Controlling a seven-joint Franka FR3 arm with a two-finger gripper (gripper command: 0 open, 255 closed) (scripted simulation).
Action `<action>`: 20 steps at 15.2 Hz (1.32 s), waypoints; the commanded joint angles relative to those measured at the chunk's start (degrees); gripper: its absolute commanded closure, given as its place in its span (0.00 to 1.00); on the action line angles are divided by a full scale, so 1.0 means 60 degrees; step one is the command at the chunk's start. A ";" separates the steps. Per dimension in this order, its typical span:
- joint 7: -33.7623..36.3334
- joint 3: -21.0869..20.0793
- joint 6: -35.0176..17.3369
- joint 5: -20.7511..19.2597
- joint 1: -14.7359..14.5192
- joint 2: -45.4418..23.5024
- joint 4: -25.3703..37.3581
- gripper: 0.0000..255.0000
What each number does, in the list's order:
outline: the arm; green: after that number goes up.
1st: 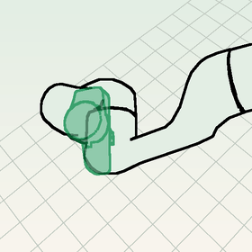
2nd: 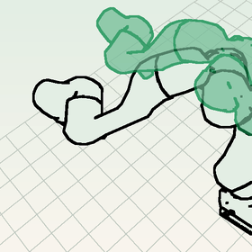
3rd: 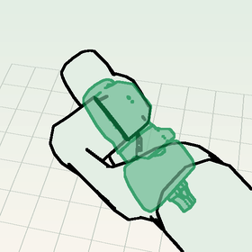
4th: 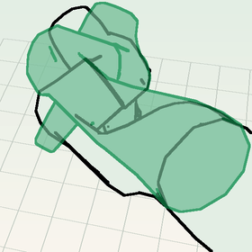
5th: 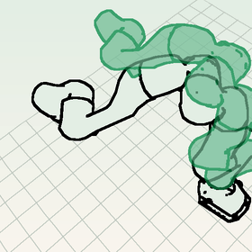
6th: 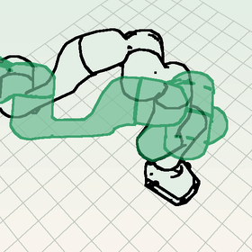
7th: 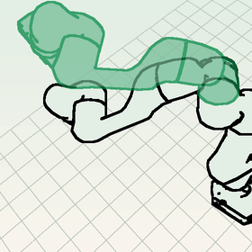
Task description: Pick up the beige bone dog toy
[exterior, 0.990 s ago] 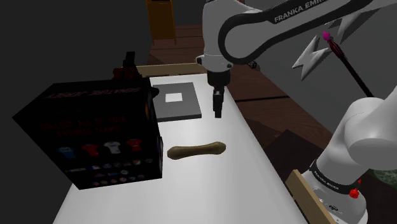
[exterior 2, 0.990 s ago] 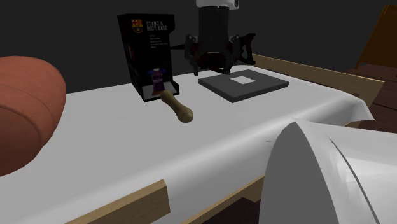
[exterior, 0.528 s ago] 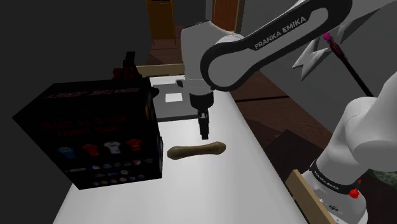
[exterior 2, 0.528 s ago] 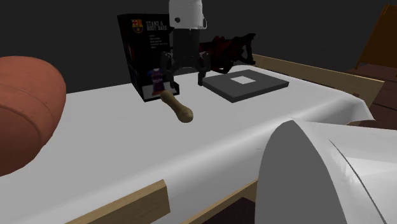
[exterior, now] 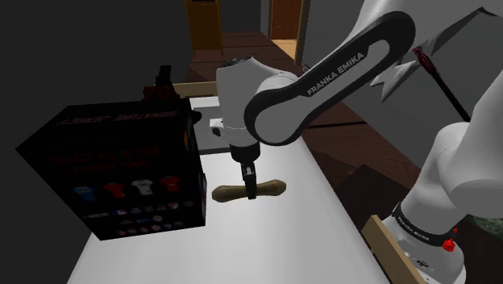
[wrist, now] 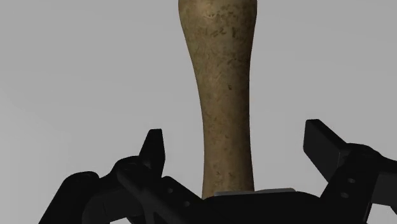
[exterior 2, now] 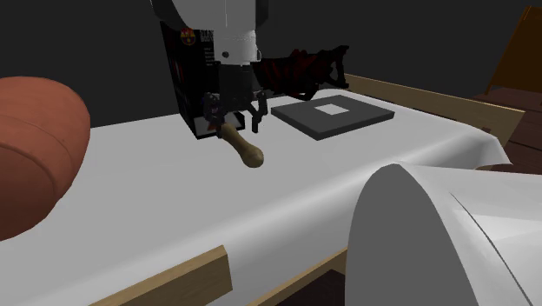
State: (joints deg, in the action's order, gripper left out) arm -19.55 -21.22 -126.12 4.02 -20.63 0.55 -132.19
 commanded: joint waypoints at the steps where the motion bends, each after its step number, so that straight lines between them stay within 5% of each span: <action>1: 0.0018 -0.0003 -0.0264 -0.0053 -0.0001 -0.0151 -0.0116 0.00; 5: 0.0075 -0.0005 -0.0600 -0.0145 -0.0008 -0.0387 -0.0229 0.00; 6: 0.0067 -0.0003 -0.0610 -0.0140 -0.0006 -0.0376 -0.0248 1.00; 20: -0.0030 0.0002 0.0053 0.0024 0.0006 0.0058 0.0003 1.00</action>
State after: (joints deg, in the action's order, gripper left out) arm -19.61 -21.24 -126.41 4.01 -20.62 0.48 -132.37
